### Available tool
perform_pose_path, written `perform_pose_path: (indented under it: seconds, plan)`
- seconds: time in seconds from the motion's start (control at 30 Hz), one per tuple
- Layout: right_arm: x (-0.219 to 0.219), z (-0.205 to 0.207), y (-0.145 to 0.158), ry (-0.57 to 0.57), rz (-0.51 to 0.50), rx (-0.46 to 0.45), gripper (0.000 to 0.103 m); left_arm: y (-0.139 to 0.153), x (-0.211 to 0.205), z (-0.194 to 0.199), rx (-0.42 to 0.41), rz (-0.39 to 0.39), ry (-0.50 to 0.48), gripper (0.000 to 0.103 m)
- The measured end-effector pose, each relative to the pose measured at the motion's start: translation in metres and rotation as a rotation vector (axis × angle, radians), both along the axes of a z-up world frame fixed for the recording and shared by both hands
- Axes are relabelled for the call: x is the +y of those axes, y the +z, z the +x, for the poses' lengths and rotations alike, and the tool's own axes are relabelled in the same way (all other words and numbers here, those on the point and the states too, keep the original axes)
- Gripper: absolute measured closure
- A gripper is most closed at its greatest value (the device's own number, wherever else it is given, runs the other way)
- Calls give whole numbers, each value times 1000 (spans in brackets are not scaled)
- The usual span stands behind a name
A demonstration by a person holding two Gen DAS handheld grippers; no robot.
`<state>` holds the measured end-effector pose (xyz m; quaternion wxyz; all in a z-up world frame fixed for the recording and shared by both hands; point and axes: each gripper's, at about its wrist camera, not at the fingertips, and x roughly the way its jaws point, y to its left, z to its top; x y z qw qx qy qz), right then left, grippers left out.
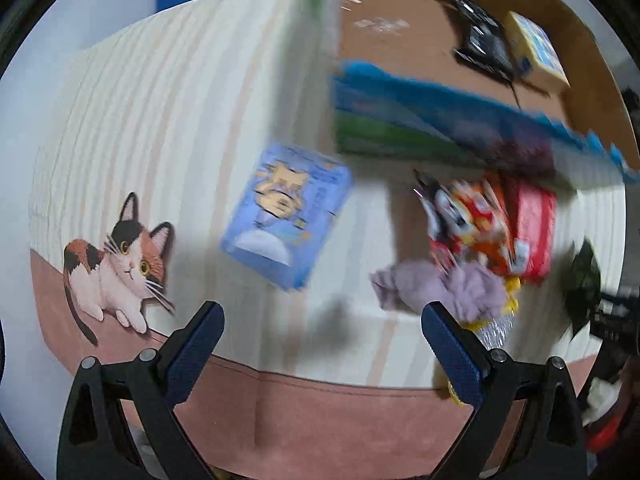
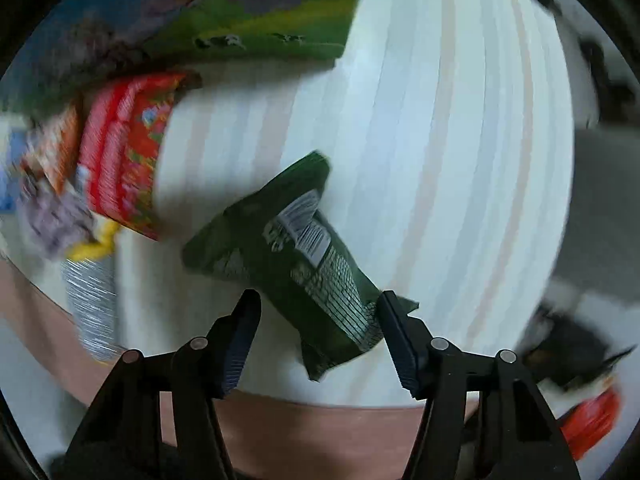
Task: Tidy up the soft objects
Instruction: 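Grasp the blue tissue pack with the left gripper while the right grasps the green bag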
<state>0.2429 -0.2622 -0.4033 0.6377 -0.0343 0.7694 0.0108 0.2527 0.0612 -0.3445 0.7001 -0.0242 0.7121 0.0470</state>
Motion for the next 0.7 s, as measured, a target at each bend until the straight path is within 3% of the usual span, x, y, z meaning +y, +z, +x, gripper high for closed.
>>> perform_pose_path:
  seconds: [0.1, 0.2, 0.47, 0.53, 0.6, 0.67, 0.7]
  plan:
    - [-5, 0, 6, -143, 153, 8, 39, -2, 21, 11, -6, -16, 48, 2]
    - [-3, 1, 10, -152, 142, -21, 32, -16, 28, 27, 16, -26, 29, 2]
    - [5, 7, -7, -150, 111, -16, 32, -81, 11, 52, 148, 2, -145, 2]
    - [6, 8, -15, -174, 113, -12, 32, -87, 9, 52, 135, -8, -157, 2]
    - [4, 8, -18, -187, 108, -10, 32, -88, 9, 51, 123, -24, -156, 8]
    - [3, 9, -20, -193, 113, -9, 33, -86, 13, 49, 118, -35, -131, 31]
    - [4, 9, -22, -193, 107, -7, 33, -87, 15, 48, 120, -44, -119, 37]
